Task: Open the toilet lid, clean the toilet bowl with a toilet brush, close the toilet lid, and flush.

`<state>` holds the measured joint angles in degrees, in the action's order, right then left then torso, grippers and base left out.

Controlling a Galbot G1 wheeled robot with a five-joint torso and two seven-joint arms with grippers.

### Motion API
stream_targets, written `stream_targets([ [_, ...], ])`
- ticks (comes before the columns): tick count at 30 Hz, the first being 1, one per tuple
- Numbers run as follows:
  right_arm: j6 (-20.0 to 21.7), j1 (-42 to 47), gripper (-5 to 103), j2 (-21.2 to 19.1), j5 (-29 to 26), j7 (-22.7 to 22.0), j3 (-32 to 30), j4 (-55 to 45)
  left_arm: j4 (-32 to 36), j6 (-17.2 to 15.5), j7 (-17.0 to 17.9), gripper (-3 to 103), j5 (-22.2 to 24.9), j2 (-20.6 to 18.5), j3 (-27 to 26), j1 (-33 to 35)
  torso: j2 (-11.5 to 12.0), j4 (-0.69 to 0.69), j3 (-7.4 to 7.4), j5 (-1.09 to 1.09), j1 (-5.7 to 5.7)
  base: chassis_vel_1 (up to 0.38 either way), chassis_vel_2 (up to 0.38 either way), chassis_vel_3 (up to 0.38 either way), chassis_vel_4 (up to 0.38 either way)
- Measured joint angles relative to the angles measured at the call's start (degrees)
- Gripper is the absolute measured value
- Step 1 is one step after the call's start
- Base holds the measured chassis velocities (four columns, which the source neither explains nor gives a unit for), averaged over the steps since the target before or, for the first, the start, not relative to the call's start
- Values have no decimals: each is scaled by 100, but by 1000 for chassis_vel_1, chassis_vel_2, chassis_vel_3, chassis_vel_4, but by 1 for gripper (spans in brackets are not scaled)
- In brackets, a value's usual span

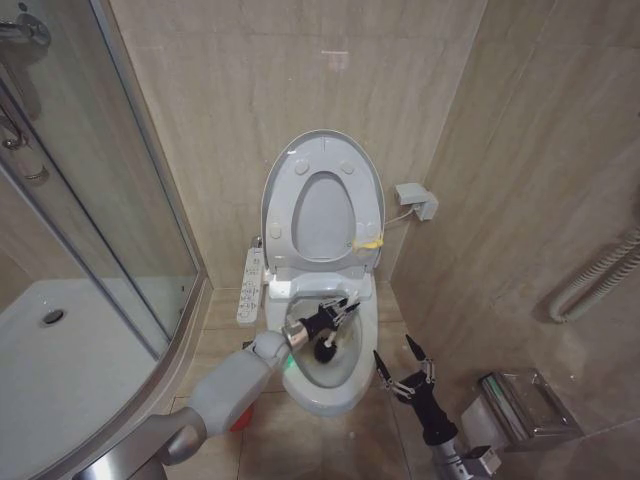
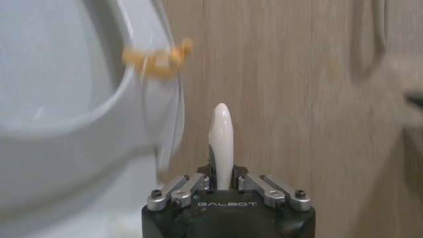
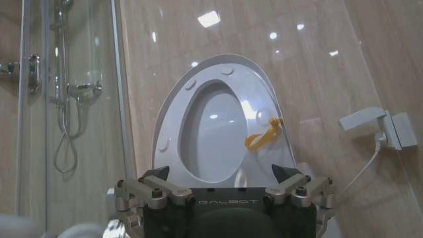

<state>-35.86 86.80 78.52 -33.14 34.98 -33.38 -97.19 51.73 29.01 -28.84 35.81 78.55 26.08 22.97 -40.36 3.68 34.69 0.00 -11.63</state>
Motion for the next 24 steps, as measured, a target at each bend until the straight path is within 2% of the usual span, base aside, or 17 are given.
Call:
stream_targets([
  [5,0,1,100,4,0,2,0,10,41,11,7,19,69,108,-31,-75,0,3,-1,0,0,0,0,0,0],
  [7,-9,13,100,7,-3,14,1,12,-240,34,3,19,-29,138,-20,-1,0,0,-1,0,0,0,0,0,0],
  [12,-16,11,100,-41,-53,32,0,21,-400,64,-4,19,-138,44,-15,132,0,-5,-1,-1,0,0,0,0,0],
  [19,-17,-17,100,-76,-76,34,-4,38,-92,-21,41,19,-137,-107,-101,-20,0,4,-1,-1,0,0,0,0,0],
  [24,-24,-16,100,-67,-79,48,16,55,-339,-40,-77,19,-153,-280,-31,126,0,-4,-1,0,0,0,0,0,0],
])
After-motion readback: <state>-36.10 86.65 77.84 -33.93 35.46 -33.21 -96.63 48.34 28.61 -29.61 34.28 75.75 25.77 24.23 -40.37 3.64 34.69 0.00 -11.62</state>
